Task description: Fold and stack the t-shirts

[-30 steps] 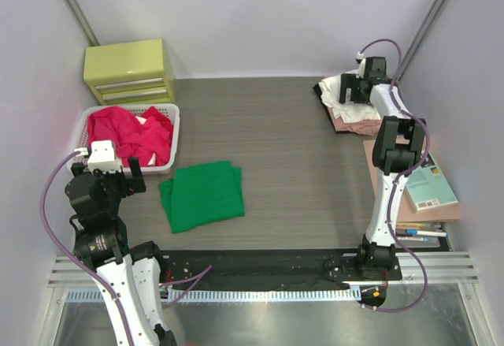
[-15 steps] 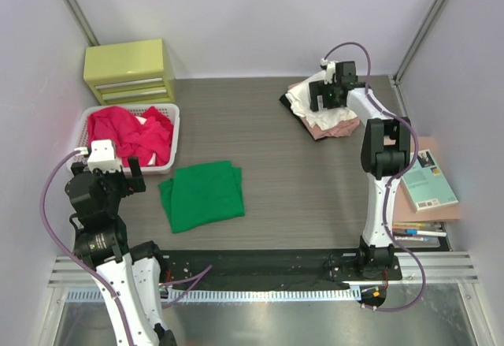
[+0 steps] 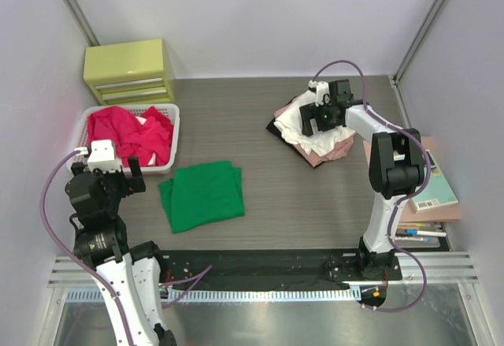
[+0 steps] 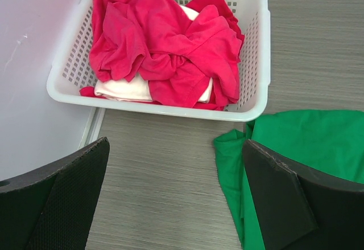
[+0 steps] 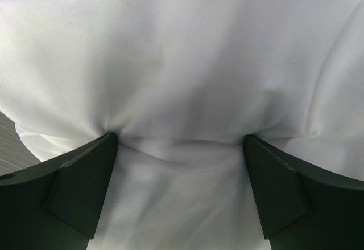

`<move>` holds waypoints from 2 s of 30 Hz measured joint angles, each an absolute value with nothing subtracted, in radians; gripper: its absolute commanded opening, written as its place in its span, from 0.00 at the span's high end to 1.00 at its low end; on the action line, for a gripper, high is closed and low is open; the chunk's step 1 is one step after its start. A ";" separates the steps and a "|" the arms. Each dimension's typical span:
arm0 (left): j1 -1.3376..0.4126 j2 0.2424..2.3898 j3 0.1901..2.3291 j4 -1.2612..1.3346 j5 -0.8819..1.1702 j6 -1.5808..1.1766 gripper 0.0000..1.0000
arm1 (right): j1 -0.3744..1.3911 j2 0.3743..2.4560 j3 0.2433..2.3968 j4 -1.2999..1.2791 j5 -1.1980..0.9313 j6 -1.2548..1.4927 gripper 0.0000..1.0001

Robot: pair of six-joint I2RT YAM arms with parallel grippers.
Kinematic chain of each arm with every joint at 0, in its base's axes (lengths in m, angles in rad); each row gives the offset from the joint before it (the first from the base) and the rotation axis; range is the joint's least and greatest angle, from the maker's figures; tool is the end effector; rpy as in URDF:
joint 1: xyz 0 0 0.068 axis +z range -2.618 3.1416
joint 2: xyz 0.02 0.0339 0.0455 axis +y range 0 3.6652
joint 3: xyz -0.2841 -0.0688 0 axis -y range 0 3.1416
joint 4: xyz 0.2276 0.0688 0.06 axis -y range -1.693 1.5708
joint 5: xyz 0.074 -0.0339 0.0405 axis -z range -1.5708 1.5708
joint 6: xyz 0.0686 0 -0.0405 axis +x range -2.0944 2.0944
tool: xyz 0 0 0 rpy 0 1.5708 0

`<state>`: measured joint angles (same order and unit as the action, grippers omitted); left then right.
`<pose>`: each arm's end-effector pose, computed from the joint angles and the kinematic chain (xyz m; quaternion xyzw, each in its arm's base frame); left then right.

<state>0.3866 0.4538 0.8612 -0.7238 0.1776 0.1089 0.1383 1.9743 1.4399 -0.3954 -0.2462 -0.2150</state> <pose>0.0827 0.0206 0.3393 -0.0601 0.8059 0.0737 0.5843 0.4355 0.0775 0.1979 -0.2036 0.9204 0.1045 0.3169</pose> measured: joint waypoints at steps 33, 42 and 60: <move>0.383 0.970 1.224 -1.172 0.809 0.315 0.00 | 0.144 1.064 1.030 -0.780 -0.448 -0.337 0.00; 0.201 1.163 1.080 -1.079 0.974 0.156 0.00 | 0.281 1.182 1.110 -0.738 -0.561 -0.324 0.00; 0.142 0.781 0.965 -0.816 0.681 -0.057 0.00 | 0.597 1.427 1.103 -0.597 -0.422 -0.299 0.00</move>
